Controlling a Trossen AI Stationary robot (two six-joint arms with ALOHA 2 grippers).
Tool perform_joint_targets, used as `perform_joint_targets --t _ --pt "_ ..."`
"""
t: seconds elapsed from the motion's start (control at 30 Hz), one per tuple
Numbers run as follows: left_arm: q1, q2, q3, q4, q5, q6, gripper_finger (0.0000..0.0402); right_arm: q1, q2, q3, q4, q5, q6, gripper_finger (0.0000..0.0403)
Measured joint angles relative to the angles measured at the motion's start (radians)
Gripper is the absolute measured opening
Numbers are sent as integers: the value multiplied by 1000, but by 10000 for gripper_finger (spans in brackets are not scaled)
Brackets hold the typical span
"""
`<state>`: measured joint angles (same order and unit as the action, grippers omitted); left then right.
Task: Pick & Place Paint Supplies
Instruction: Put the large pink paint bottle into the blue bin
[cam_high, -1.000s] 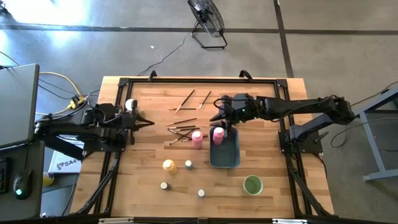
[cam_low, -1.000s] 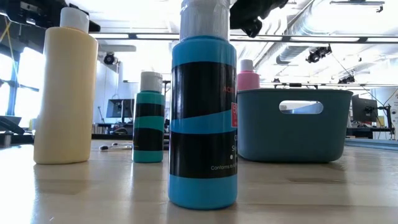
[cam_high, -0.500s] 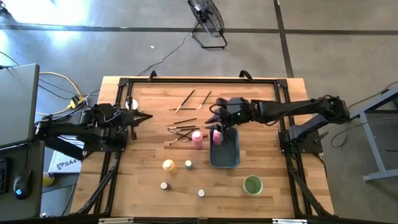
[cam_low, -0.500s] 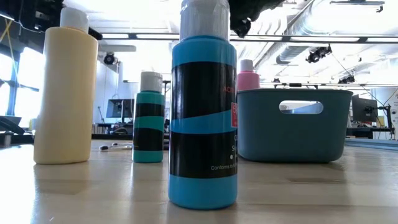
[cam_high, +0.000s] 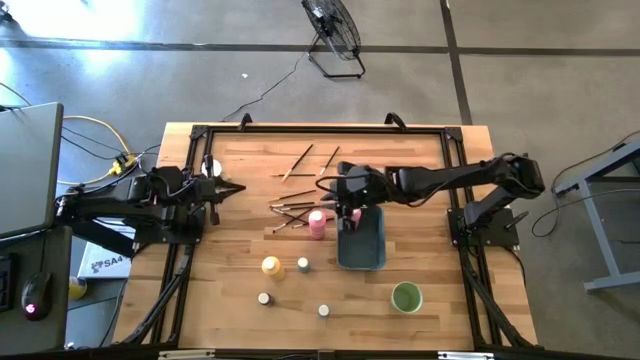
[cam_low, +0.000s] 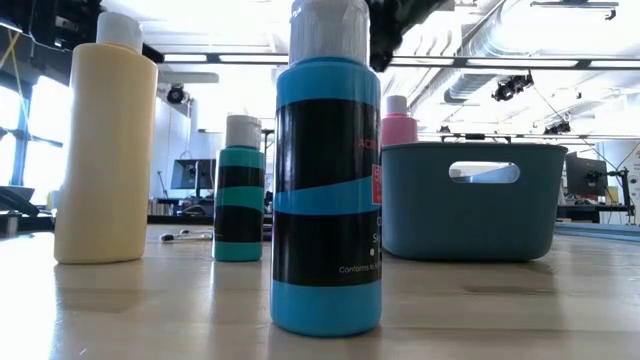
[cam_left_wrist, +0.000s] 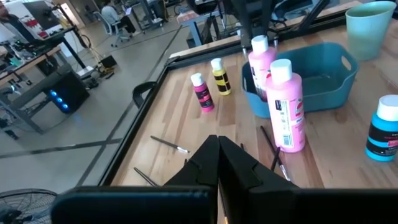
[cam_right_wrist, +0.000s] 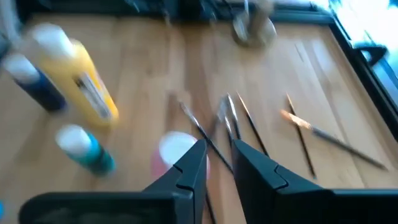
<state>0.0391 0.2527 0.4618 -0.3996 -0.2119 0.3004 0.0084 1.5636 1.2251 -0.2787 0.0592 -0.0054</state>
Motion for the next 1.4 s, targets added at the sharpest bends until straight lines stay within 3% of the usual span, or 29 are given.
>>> perform_joint_targets --t 0.47,0.73,0.93,1.23,1.4 --pt "0 0 0 0 1 0 0 -10 15 46 -33 -115 -25 52" --pt "0 0 0 0 1 0 0 -5 31 47 -30 -113 -77 55" --pt "0 0 1 0 2 0 0 10 86 46 -21 -117 -101 117" --pt "0 0 2 -8 4 0 0 32 107 46 21 -17 -94 238" --pt "0 0 2 -8 4 0 0 19 111 46 23 -68 -22 273"
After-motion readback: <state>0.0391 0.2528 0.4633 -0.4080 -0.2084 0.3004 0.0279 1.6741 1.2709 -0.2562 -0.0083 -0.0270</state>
